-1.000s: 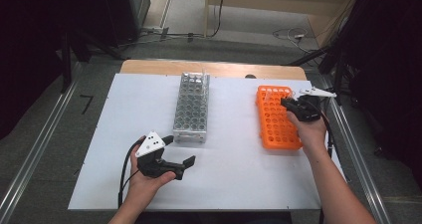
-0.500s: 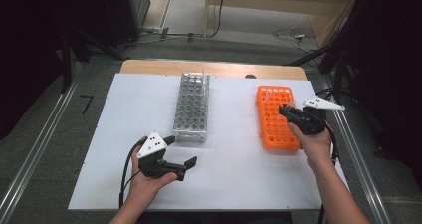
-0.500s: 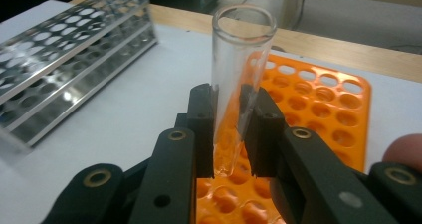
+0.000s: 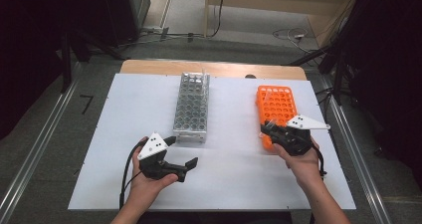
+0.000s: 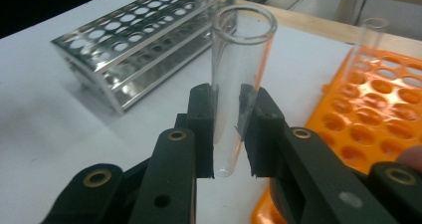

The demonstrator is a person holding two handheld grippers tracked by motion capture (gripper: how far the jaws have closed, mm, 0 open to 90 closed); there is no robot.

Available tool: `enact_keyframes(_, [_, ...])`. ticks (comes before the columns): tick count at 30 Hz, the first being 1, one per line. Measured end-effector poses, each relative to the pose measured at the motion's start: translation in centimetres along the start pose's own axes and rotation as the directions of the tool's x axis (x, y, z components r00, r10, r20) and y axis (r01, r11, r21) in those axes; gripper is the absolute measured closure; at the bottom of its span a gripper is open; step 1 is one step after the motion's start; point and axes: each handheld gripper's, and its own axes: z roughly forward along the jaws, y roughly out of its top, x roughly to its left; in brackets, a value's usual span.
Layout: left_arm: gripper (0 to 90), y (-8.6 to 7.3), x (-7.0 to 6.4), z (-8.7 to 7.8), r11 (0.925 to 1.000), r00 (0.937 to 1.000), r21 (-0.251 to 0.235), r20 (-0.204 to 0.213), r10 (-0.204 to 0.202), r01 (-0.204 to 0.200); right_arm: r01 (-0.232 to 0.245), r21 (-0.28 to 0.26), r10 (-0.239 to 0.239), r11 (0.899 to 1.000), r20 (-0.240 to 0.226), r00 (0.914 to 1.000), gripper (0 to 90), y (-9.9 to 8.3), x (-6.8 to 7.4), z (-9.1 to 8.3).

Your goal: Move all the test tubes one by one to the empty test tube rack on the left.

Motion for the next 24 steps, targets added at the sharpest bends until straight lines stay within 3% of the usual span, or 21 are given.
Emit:
enact_keyframes(6, [0.0, 0.1, -0.3, 0.1, 0.9999, 0.9998, 0.002, 0.011, 0.014, -0.014, 0.041, 0.017, -0.04, 0.999, -0.053, 0.9978, 73.3, -0.9, 2.3, 0.2])
enact_keyframes(18, [0.0, 0.3, -1.3, 0.3, 0.9994, 0.9986, -0.004, 0.039, 0.034, -0.034, 0.108, 0.035, -0.101, 0.994, -0.162, 0.9816, 73.3, -1.4, 6.1, 1.4])
enact_keyframes(24, [9.5, 0.6, -1.8, 0.3, 0.9983, 0.9954, -0.031, 0.081, 0.052, -0.05, 0.136, 0.052, -0.123, 0.989, -0.201, 0.9717, 73.3, -1.7, 7.7, 2.1])
